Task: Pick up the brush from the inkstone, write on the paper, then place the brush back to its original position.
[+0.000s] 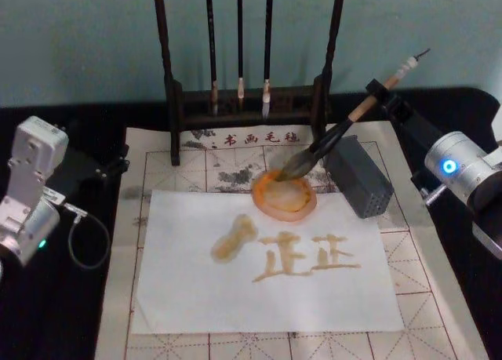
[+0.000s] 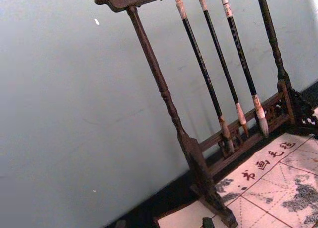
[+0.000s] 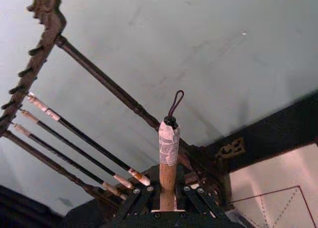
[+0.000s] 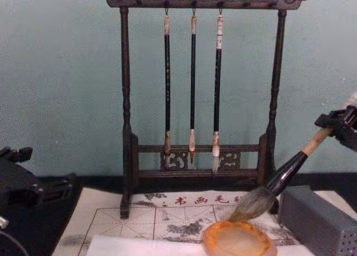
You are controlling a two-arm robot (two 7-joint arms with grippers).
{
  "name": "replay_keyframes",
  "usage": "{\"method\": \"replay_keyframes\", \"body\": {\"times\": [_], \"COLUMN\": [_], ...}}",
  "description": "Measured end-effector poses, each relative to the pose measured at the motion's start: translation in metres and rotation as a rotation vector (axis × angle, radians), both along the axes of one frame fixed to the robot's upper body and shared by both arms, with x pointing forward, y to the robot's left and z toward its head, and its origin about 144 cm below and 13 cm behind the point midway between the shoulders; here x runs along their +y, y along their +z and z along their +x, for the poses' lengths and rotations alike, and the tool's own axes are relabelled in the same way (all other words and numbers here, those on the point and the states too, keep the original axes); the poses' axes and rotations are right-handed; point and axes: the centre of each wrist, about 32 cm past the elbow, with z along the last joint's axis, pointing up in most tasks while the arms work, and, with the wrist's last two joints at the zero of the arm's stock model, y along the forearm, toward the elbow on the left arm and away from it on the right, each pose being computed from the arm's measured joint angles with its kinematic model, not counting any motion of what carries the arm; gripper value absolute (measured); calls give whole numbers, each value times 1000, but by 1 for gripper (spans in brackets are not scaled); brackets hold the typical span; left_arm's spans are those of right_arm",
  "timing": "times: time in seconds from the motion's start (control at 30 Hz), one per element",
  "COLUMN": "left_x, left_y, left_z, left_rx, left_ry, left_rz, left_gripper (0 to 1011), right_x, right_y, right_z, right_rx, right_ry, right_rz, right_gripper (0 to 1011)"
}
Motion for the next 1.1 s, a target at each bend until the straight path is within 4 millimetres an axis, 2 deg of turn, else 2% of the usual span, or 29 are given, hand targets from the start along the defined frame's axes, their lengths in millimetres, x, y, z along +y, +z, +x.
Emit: {"method": "replay_keyframes", "body": {"times": [1.1], "left_x": [0], "left_y": [0], "left_z": [0], "left_rx": [0], "left_ry": [0], "left_rz": [0], "left_gripper": [1001], "right_x": [17], "right_y": [-9], "right_z": [-2], "right_rx": [79], "right_ry": [-56], "right_rz": [21], "right_gripper": [187]}}
